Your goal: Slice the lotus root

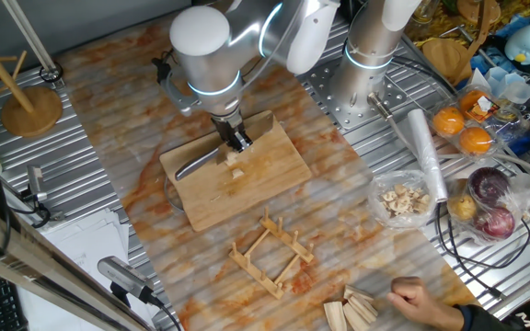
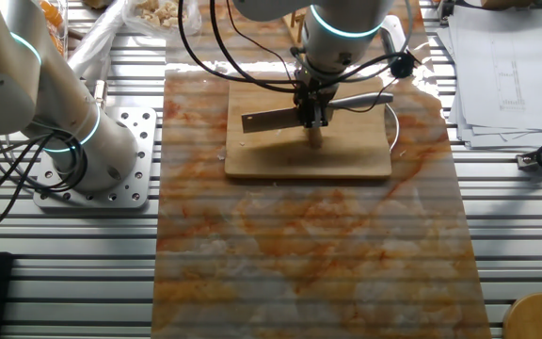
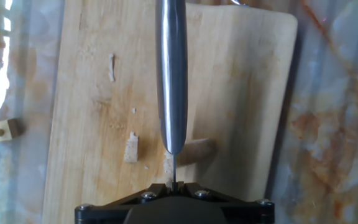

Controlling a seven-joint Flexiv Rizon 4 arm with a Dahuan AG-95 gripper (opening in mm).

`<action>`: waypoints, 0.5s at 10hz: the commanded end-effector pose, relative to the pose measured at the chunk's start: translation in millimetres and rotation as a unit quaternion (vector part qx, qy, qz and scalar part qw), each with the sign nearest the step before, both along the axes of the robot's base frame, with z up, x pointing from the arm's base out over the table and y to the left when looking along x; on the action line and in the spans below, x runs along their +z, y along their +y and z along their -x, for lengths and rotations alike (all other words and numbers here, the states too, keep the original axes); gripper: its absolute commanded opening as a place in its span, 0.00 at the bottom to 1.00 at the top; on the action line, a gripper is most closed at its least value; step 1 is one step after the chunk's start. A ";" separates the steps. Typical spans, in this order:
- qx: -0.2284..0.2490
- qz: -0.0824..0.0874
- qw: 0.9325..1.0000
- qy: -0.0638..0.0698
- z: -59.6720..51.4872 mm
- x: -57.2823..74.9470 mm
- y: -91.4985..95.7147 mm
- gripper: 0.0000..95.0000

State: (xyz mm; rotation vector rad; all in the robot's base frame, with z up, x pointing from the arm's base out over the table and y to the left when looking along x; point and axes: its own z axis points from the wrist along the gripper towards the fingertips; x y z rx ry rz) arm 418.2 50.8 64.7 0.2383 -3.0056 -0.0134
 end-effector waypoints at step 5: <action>-0.012 -0.006 1.000 -0.005 -7.8 -27.8 -4.2 0.00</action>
